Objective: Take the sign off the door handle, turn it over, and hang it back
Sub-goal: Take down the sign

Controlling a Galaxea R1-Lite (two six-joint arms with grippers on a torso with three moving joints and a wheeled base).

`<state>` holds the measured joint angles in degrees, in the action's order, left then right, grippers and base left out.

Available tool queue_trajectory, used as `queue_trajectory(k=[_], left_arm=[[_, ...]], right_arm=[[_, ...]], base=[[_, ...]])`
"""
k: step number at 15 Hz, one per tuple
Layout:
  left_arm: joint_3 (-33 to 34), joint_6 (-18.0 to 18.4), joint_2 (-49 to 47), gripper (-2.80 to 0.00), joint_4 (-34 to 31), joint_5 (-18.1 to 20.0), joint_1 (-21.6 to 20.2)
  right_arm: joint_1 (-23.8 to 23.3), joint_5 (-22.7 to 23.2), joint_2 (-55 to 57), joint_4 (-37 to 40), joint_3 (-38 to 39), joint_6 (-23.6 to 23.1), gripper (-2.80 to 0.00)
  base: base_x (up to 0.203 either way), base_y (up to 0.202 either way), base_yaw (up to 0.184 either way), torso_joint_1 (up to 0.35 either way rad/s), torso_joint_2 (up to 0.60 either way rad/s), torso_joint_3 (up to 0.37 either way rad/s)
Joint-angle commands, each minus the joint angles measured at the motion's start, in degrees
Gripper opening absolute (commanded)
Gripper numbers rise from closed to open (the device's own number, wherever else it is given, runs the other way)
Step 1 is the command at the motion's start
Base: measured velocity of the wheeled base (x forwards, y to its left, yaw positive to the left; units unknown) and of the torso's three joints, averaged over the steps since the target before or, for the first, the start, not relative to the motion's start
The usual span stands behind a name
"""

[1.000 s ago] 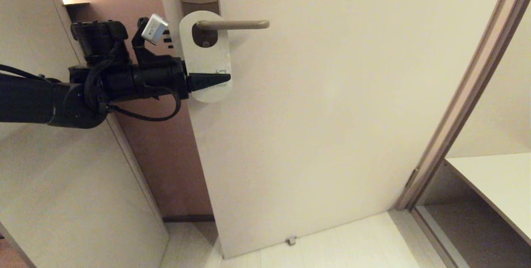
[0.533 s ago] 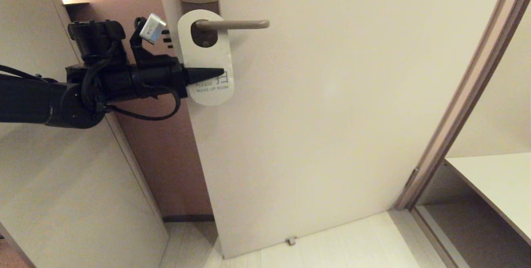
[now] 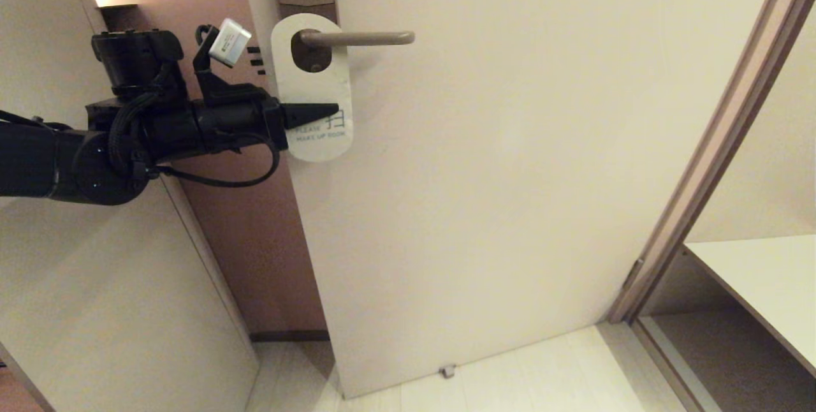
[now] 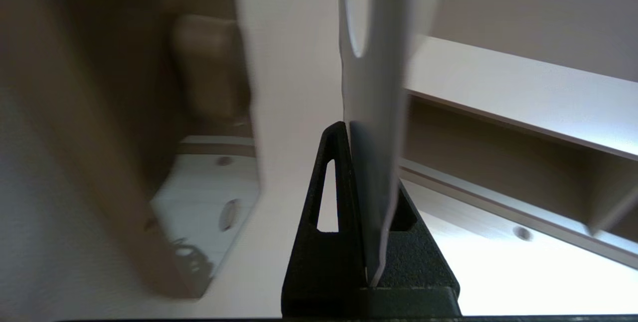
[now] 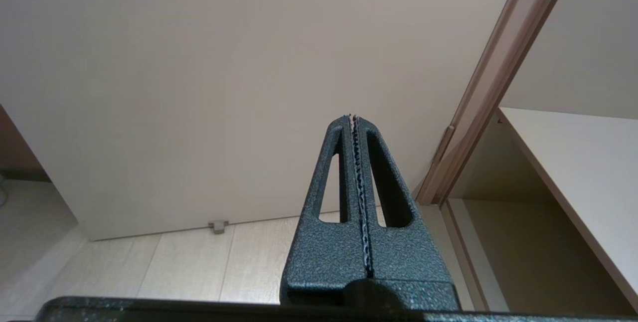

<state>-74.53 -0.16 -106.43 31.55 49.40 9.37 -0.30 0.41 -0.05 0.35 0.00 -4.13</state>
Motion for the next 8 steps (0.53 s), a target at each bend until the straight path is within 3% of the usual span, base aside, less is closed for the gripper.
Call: queue_trajectory(k=[1, 8], left_arm=[[0.09, -0.03, 0.94, -2.8, 0.27, -1.25, 0.1], [0.35, -0.01, 3.25, -2.8, -0.25, -8.35, 2.94]], right_arm=[[0.04, 0.02, 0.05, 0.0, 0.0, -0.09, -2.8], [-0.05, 0.02, 0.05, 0.0, 0.0, 0.0, -2.8]], base=[[0.0, 0.0, 0.0, 0.0, 0.0, 0.0], [0.0, 0.0, 0.0, 0.0, 0.0, 0.0]])
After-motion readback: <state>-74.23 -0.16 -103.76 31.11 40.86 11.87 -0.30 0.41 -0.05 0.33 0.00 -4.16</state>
